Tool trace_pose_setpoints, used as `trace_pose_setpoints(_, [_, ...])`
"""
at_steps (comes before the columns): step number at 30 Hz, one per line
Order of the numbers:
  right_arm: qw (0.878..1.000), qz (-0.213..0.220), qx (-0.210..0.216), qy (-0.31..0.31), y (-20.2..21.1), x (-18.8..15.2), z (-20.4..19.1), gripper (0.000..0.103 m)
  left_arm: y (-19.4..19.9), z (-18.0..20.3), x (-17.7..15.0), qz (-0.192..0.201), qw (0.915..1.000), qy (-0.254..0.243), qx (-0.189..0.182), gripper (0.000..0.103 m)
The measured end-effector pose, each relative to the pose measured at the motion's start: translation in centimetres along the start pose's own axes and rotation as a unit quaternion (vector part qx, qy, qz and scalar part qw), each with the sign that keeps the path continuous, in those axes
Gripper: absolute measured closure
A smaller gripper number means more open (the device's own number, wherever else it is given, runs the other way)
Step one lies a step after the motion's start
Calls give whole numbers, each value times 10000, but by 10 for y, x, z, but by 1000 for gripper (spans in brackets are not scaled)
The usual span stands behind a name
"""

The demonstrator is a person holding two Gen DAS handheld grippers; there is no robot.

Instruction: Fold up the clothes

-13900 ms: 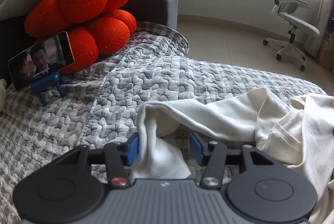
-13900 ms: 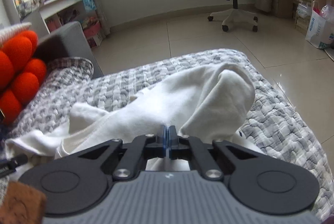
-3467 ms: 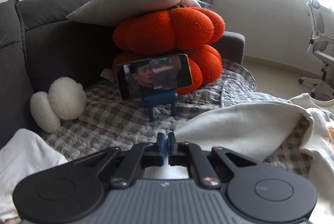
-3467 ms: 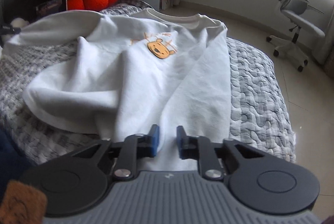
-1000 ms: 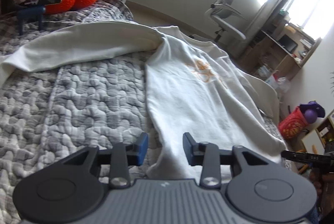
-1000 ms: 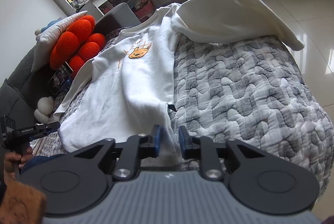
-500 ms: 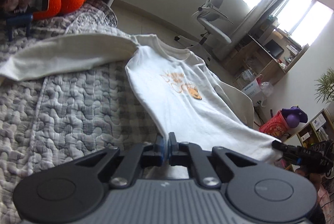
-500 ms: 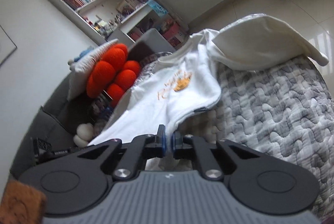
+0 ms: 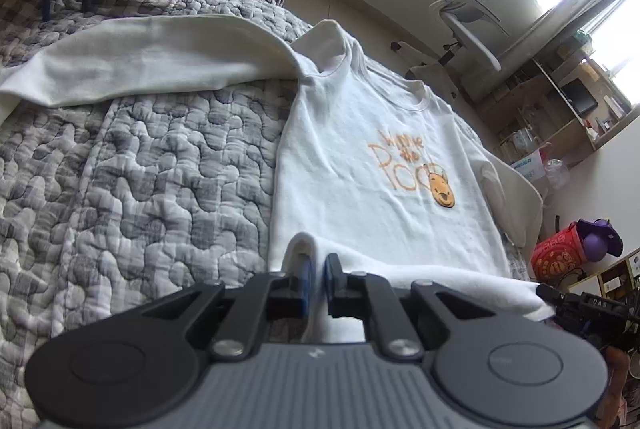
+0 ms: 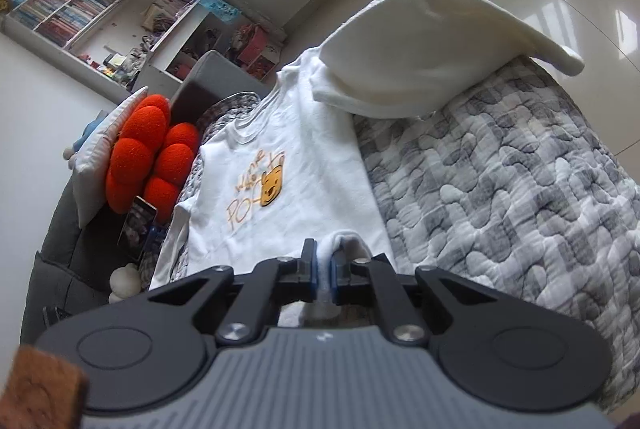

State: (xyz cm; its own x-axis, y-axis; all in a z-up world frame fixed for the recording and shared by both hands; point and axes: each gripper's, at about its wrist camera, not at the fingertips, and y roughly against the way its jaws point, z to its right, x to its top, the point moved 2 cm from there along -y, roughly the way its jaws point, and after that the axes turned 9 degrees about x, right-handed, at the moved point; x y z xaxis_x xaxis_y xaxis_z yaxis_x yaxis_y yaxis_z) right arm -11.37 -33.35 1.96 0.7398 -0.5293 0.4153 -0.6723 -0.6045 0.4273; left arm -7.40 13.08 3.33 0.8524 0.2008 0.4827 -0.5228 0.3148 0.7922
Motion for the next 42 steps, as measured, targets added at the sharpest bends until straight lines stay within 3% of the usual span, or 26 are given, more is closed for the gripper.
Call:
trace_pose_setpoints(6, [9995, -109, -111, -268, -10, 6, 24, 89, -19, -12, 3, -150, 9992, 317, -172, 92])
trace_pose_setpoints(15, [9994, -82, -235, -233, -26, 24, 27, 89, -37, -3, 21, -102, 9993, 335, -136, 91])
trace_pose_setpoints(18, [9996, -65, -236, -169, -23, 20, 25, 89, -29, -4, 15, -66, 9996, 262, -124, 90])
trace_pose_setpoints(22, [9996, -13, -164, -208, -16, 14, 29, 89, -15, -9, 2, -24, 9991, 273, -309, 77])
trace_pose_setpoints(25, [9997, -11, -238, 99, -12, 2, 18, 89, -14, -2, -13, -123, 9993, 72, -348, 77])
trace_pose_setpoints(26, [9995, -8, -263, 199, -9, -2, 14, 91, -14, 0, -18, -128, 9995, -18, -304, 77])
trace_pose_setpoints(28, [9992, 27, -282, 278, -3, -11, 7, 92, -13, 0, -24, -121, 9996, -47, -237, 96])
trace_pose_setpoints(32, [9999, 118, 29, 75, 18, -26, -8, 93, 10, 2, -32, -19, 9995, -8, -313, 98])
trace_pose_setpoints(35, [9987, 226, 455, 83, 46, -37, -32, 93, 46, 11, -41, 263, 9986, -251, -389, 99])
trace_pose_setpoints(37, [9982, 273, 492, 193, 53, -43, -45, 93, 59, 13, -45, 322, 9980, -373, -393, 99])
trace_pose_setpoints(40, [9978, 215, -26, 622, 40, -49, -46, 93, 48, 8, -48, 226, 9983, -517, -112, 98])
trace_pose_setpoints(42, [9955, -53, -513, 797, 18, -54, -35, 92, 28, 0, -50, -20, 9988, -497, -27, 97])
